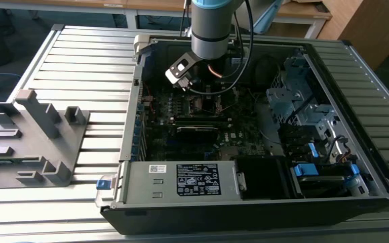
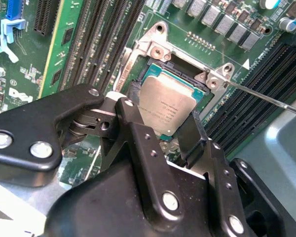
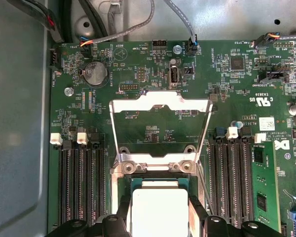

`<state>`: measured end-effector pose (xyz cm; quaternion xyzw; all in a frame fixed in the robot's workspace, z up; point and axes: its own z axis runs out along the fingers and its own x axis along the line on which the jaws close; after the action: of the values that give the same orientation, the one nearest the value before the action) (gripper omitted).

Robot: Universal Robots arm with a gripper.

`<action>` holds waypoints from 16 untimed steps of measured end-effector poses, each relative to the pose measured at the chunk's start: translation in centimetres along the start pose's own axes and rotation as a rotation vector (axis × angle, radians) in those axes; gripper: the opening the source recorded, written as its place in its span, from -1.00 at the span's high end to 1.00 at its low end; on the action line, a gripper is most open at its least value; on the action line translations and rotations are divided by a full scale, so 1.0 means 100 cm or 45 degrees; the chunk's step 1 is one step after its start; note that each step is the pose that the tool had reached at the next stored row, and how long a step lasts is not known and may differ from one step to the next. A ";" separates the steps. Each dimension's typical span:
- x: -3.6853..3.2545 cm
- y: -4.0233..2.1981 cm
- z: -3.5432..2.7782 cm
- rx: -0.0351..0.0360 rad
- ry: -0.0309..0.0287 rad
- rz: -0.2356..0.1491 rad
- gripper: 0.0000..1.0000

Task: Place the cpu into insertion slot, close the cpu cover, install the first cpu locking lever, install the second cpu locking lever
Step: 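Place the cpu into insertion slot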

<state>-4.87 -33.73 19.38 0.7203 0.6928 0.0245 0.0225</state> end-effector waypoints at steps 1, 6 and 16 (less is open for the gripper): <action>0.0000 0.0000 0.0001 -0.0001 -0.0001 0.000 -0.08; 0.0000 0.0000 0.0011 -0.0001 -0.0004 0.000 -0.08; -0.0001 -0.0003 0.0021 0.0001 -0.0008 0.000 -0.08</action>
<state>-4.88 -33.74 19.17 0.7203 0.6928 0.0242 0.0227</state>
